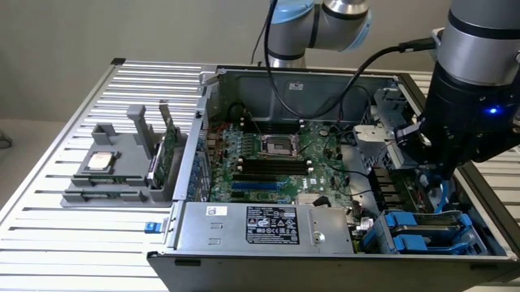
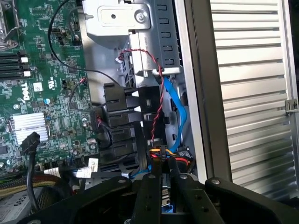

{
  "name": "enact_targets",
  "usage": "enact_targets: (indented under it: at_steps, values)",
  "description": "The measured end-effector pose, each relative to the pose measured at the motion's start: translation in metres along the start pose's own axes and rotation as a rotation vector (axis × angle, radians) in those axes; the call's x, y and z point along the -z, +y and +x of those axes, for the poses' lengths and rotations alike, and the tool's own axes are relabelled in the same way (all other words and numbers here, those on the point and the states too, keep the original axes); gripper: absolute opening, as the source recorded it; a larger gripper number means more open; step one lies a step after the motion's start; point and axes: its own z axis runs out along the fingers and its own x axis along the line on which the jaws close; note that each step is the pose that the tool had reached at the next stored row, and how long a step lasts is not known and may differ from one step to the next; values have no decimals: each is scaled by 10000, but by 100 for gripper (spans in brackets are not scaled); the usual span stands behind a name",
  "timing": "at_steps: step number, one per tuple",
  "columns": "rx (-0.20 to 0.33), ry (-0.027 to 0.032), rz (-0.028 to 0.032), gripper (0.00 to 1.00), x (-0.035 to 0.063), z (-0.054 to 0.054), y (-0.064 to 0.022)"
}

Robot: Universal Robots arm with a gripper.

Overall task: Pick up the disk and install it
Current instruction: 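Insert the disk into the insertion slot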

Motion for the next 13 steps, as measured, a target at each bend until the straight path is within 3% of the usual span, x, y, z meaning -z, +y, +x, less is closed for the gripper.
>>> enact_targets:
  at_steps: [6,13]
  values:
    - [121,-115,355,17,19,51,5]
    - [121,-177,642,17,31,87,-1]
